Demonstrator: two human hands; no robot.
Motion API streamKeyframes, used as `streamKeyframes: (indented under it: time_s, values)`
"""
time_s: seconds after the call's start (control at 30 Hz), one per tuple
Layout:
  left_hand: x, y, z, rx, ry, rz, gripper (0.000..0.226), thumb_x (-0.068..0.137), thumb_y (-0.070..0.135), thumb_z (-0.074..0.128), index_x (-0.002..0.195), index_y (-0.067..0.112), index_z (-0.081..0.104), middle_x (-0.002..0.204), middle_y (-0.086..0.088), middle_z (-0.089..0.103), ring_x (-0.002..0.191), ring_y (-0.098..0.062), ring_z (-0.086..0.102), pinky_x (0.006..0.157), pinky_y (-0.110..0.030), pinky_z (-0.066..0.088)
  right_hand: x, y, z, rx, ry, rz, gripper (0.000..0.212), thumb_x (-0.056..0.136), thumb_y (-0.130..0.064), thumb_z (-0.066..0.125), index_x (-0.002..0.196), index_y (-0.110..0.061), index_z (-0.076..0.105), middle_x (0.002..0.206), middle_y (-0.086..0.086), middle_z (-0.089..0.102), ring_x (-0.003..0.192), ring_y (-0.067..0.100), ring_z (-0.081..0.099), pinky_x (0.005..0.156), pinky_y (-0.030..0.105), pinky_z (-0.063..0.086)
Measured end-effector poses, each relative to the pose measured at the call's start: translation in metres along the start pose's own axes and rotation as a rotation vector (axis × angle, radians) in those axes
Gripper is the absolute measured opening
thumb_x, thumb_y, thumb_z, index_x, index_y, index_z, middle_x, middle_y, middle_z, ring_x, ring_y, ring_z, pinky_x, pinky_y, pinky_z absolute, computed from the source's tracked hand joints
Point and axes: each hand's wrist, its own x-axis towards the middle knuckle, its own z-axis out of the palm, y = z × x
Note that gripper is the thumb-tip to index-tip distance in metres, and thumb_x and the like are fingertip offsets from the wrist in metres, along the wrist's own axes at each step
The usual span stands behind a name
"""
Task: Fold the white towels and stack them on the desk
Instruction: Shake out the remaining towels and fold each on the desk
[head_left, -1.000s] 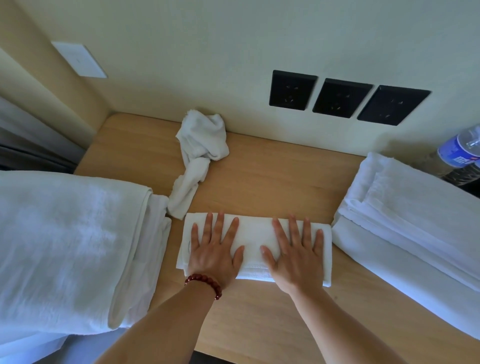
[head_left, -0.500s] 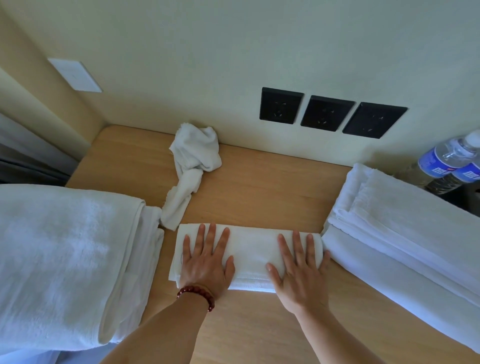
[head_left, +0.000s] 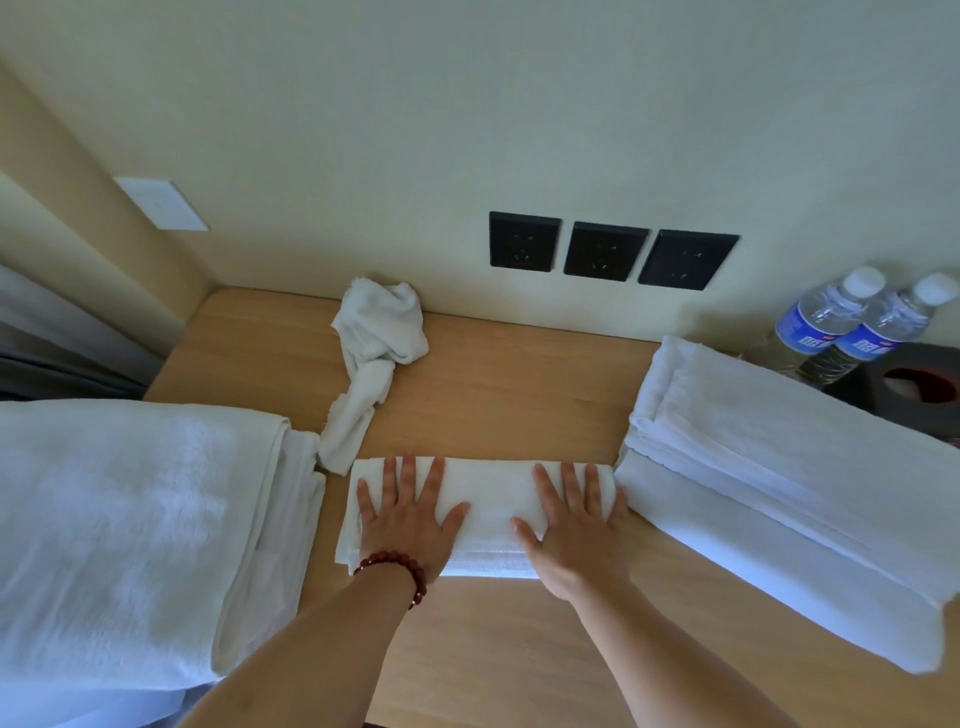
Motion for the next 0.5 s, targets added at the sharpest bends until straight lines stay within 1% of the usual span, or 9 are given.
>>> streamKeyframes:
  time_s: [0.07,0.1,0.13,0.2,0.23,0.3,0.37,0.43,0.5]
  values:
    - [0.007,0.0,-0.012,-0.014,0.052,-0.03,0.074,0.092,0.069,-0.008,0.157,0.034,-0.01,0.165,-0.003,-0.02,0.149,-0.024,-0.027,0.12,-0.055,-0.014,0.001,-0.008,-0.007,-0.018,0.11,-0.033,0.074,0.095,-0.071,0.011,0.16,-0.036,0.006,0.169,0.002,-0.005,0.154,0.032,-0.01,0.119,0.061,-0.013]
    - [0.011,-0.002,-0.017,0.008,0.089,-0.01,0.074,0.093,0.068,-0.009,0.158,0.033,-0.009,0.166,-0.003,-0.017,0.15,-0.024,-0.025,0.12,-0.054,-0.013,0.005,-0.011,-0.01,-0.024,0.166,-0.06,0.073,0.096,-0.069,0.014,0.16,-0.034,0.015,0.169,0.004,0.004,0.155,0.033,0.0,0.119,0.062,-0.007]
    - [0.014,-0.005,-0.02,0.05,0.119,0.034,0.072,0.094,0.067,-0.008,0.158,0.033,-0.01,0.166,-0.004,-0.016,0.15,-0.025,-0.024,0.12,-0.054,-0.012,0.01,-0.014,-0.012,-0.033,0.21,-0.09,0.071,0.096,-0.067,0.017,0.159,-0.034,0.021,0.168,0.004,0.009,0.154,0.034,0.005,0.12,0.062,-0.004]
    - [0.016,-0.013,-0.02,0.124,0.136,0.102,0.07,0.095,0.066,-0.008,0.157,0.035,-0.01,0.166,-0.004,-0.014,0.151,-0.025,-0.021,0.12,-0.055,-0.012,0.02,-0.02,-0.015,-0.046,0.227,-0.135,0.069,0.096,-0.067,0.016,0.158,-0.036,0.019,0.168,0.004,0.009,0.155,0.033,0.005,0.119,0.061,-0.006]
    - [0.015,-0.019,-0.018,0.13,0.12,0.085,0.071,0.094,0.066,-0.009,0.158,0.035,-0.008,0.167,-0.005,-0.012,0.151,-0.026,-0.02,0.12,-0.054,-0.012,0.025,-0.024,-0.015,-0.042,0.228,-0.15,0.069,0.096,-0.068,0.015,0.158,-0.037,0.017,0.169,0.004,0.006,0.155,0.033,0.003,0.119,0.06,-0.008]
    - [0.013,-0.03,-0.009,0.092,0.09,-0.025,0.075,0.091,0.067,-0.01,0.158,0.034,-0.005,0.167,-0.006,-0.006,0.152,-0.028,-0.017,0.12,-0.054,-0.01,0.031,-0.032,-0.013,-0.05,0.198,-0.175,0.069,0.098,-0.069,0.01,0.159,-0.038,0.006,0.169,0.003,-0.006,0.155,0.031,-0.009,0.119,0.059,-0.012]
    - [0.011,-0.039,-0.001,0.038,0.113,-0.085,0.078,0.089,0.068,-0.012,0.159,0.034,-0.004,0.167,-0.008,0.0,0.152,-0.03,-0.013,0.121,-0.053,-0.004,0.034,-0.035,-0.005,-0.067,0.149,-0.184,0.069,0.097,-0.07,0.008,0.159,-0.039,-0.001,0.168,0.002,-0.014,0.153,0.03,-0.016,0.118,0.06,-0.015]
    - [0.012,-0.044,0.007,0.017,0.156,-0.064,0.08,0.089,0.07,-0.013,0.159,0.033,0.002,0.167,-0.009,0.007,0.153,-0.031,-0.007,0.122,-0.053,0.001,0.032,-0.034,0.006,-0.064,0.16,-0.17,0.07,0.097,-0.072,0.01,0.159,-0.039,0.006,0.169,0.003,-0.003,0.154,0.031,-0.01,0.12,0.061,-0.009]
    - [0.015,-0.048,0.013,0.006,0.193,-0.044,0.079,0.091,0.068,-0.008,0.159,0.033,0.01,0.166,-0.009,0.013,0.154,-0.03,-0.002,0.122,-0.053,0.005,0.03,-0.033,0.018,-0.041,0.224,-0.143,0.07,0.097,-0.071,0.018,0.157,-0.036,0.023,0.167,0.005,0.018,0.154,0.033,0.007,0.121,0.061,0.002]
